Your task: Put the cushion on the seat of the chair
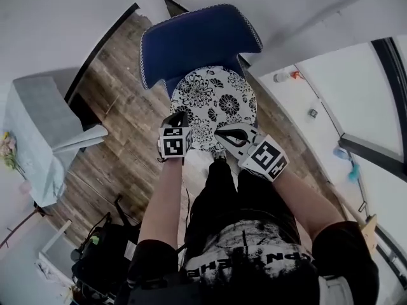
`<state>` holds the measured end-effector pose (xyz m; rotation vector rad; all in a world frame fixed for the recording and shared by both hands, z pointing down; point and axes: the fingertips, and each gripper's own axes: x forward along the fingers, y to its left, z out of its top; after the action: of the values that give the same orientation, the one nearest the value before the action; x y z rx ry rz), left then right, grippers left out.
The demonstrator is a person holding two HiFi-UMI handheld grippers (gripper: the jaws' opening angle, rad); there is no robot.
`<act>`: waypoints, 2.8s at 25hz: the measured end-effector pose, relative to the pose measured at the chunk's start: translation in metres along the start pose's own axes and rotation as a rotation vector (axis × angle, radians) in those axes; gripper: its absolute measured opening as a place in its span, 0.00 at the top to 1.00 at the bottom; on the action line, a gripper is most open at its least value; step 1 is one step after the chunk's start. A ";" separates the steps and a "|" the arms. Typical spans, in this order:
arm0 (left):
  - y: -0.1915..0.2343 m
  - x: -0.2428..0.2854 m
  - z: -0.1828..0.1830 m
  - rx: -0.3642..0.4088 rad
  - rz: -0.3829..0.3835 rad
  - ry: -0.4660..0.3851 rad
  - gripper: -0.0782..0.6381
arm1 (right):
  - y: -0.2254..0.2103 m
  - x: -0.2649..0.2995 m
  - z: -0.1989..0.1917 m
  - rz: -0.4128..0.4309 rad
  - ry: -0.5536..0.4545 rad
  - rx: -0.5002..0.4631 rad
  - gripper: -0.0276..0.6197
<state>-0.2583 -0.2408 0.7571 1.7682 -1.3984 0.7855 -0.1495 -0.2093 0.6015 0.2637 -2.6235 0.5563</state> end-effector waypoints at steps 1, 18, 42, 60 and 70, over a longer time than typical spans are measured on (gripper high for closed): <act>-0.006 -0.009 0.009 0.026 -0.004 -0.019 0.87 | -0.002 -0.004 0.006 -0.019 -0.001 -0.010 0.93; -0.097 -0.168 0.162 0.170 -0.186 -0.394 0.87 | -0.008 -0.069 0.113 -0.135 -0.225 -0.095 0.93; -0.136 -0.254 0.194 0.259 -0.227 -0.587 0.87 | 0.008 -0.127 0.169 -0.194 -0.340 -0.206 0.93; -0.141 -0.252 0.191 0.245 -0.264 -0.564 0.87 | 0.000 -0.121 0.170 -0.227 -0.320 -0.206 0.93; -0.144 -0.247 0.187 0.273 -0.258 -0.542 0.87 | -0.002 -0.122 0.167 -0.234 -0.310 -0.206 0.93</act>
<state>-0.1681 -0.2489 0.4275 2.4456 -1.3940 0.3800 -0.1051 -0.2713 0.4089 0.6252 -2.8619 0.1746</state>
